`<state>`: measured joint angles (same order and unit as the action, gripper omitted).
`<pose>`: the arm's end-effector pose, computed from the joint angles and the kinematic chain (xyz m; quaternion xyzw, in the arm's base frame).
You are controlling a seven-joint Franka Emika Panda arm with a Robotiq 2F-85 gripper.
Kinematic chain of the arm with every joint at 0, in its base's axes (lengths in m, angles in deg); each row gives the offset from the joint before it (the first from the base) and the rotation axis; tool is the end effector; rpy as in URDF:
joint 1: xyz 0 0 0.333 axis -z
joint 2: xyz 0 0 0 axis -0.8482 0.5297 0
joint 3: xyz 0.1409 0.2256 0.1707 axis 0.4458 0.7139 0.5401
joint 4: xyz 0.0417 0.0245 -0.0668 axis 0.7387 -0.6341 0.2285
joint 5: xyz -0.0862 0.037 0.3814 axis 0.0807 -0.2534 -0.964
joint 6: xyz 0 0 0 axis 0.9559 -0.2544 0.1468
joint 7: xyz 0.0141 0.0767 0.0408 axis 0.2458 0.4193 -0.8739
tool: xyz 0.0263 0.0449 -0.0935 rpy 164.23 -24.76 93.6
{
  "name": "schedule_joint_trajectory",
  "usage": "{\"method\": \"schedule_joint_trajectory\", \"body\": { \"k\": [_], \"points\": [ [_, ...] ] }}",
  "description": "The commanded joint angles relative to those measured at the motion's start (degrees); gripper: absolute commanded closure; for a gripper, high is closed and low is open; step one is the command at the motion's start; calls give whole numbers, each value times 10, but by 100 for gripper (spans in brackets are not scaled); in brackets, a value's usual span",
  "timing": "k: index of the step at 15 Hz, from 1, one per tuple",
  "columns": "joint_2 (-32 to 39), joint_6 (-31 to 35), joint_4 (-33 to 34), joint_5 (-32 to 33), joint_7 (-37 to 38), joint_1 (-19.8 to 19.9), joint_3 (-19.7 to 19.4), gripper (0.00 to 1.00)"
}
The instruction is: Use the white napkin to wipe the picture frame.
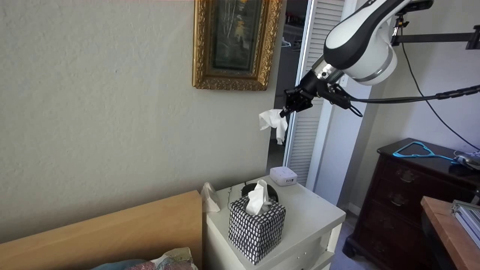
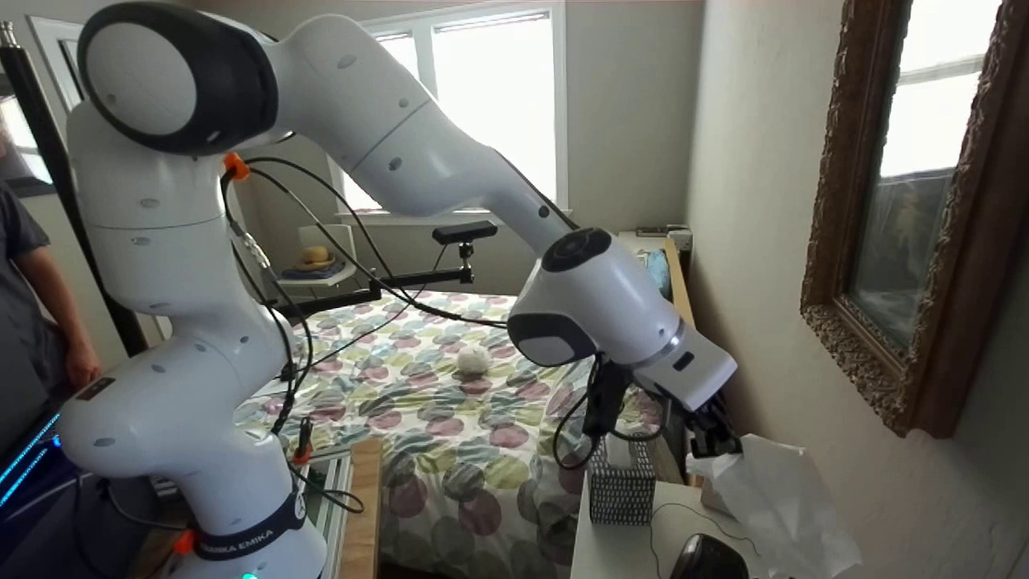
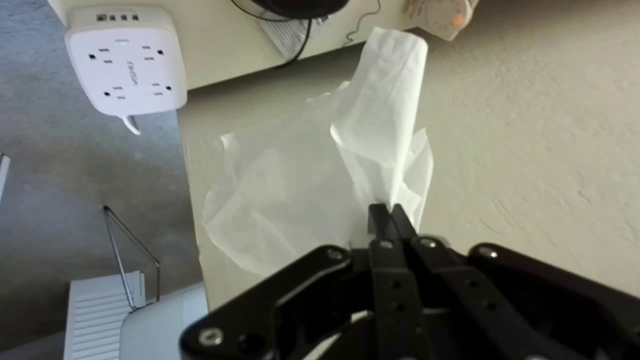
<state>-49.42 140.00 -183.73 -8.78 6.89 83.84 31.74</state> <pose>0.5258 -0.1443 0.3363 -0.8911 0.3186 -0.3164 0.0653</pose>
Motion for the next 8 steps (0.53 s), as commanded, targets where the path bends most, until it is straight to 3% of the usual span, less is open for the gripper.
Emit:
{"method": "schedule_joint_trajectory", "body": {
  "k": [1, 5, 8],
  "points": [
    [-52, 10, -4, -102, -78, 48, 77, 100],
    [-83, 15, 6, -186, -150, 52, 92, 100],
    [-81, 46, 13, -198, -240, 44, 87, 100]
  ]
}}
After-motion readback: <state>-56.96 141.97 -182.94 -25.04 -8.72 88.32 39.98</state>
